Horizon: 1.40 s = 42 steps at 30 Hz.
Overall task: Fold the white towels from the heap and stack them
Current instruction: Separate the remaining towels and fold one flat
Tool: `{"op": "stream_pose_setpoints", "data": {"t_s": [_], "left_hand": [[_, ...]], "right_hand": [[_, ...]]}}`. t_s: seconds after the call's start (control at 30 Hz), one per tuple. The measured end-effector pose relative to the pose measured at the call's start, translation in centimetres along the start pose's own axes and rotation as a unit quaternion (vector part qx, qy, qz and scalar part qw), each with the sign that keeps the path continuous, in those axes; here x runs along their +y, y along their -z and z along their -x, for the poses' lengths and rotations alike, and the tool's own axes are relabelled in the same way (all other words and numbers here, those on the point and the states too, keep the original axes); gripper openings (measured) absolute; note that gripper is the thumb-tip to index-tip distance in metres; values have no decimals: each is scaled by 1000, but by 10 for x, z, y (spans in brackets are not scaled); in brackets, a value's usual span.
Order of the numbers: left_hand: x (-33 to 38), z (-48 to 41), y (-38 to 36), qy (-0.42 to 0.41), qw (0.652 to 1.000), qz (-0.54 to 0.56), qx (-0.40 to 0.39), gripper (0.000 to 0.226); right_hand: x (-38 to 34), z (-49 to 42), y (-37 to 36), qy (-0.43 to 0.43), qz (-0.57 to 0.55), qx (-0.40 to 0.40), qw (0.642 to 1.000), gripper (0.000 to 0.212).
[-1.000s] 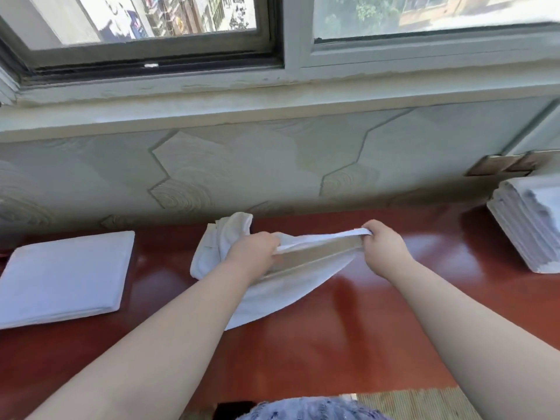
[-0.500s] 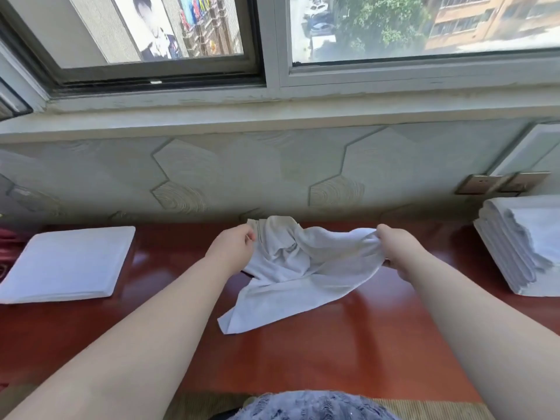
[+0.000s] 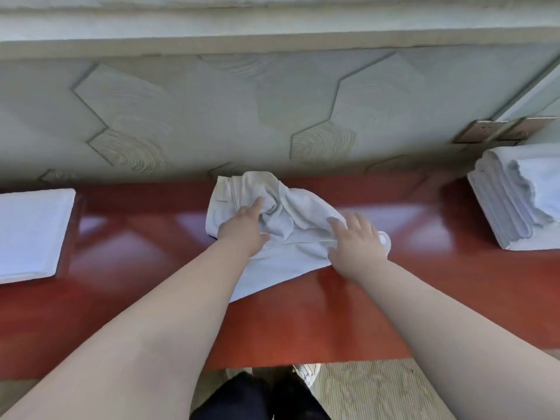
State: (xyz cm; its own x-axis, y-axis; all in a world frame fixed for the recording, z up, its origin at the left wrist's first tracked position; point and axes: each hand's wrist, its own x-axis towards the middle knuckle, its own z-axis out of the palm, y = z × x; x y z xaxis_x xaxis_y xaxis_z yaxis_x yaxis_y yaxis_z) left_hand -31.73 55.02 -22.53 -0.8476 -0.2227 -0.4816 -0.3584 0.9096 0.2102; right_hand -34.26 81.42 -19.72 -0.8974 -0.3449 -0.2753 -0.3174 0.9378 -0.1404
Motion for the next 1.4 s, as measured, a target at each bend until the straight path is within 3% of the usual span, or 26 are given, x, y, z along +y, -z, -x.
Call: {"op": "stream_pose_setpoints", "data": {"t_s": [0.07,0.13,0.3,0.43,0.63,0.77,0.87,1.0,1.13,1.23,1.33,1.4], "left_hand": [[-3,-5,-7,-13,1000,-22,5,69],[-4,-7,-12,-21,999,-36,25,46],[-17,17,-20,-29,996,-86,-10,25],[-57,54,-31,33,996,-57,-53,23],[-120,107,-27,152,983,-98,-34,21],[-149,118,-16,223,970,-78,-56,27],[-165,131,-18,228,971,-43,-62,37],[-185,154,-33,264,964,-31,-33,37],[-184,159,-27,231,969,-82,-41,38],[-168,153,-13,157,978,-140,-12,30],[-143,135,0,87,993,-5,80,22],[-123,116,13,33,992,79,88,35]], "right_hand": [[-15,-12,-9,67,-5,-71,995,67],[-29,-20,-21,68,0,-121,990,66],[-52,-15,-38,24,146,-86,985,37],[-37,-2,-33,9,188,-96,977,37],[-43,6,-26,-27,202,-119,972,39],[-73,2,-22,-14,134,-104,985,38],[-97,-3,-24,-4,68,-71,995,45],[-115,-22,-30,-8,71,-60,996,57],[-121,-35,-35,-47,67,-65,994,35],[-127,-34,-27,-51,13,-14,998,26],[-133,-27,-2,-49,-94,30,994,12],[-133,-19,20,-23,-168,49,984,7]]}}
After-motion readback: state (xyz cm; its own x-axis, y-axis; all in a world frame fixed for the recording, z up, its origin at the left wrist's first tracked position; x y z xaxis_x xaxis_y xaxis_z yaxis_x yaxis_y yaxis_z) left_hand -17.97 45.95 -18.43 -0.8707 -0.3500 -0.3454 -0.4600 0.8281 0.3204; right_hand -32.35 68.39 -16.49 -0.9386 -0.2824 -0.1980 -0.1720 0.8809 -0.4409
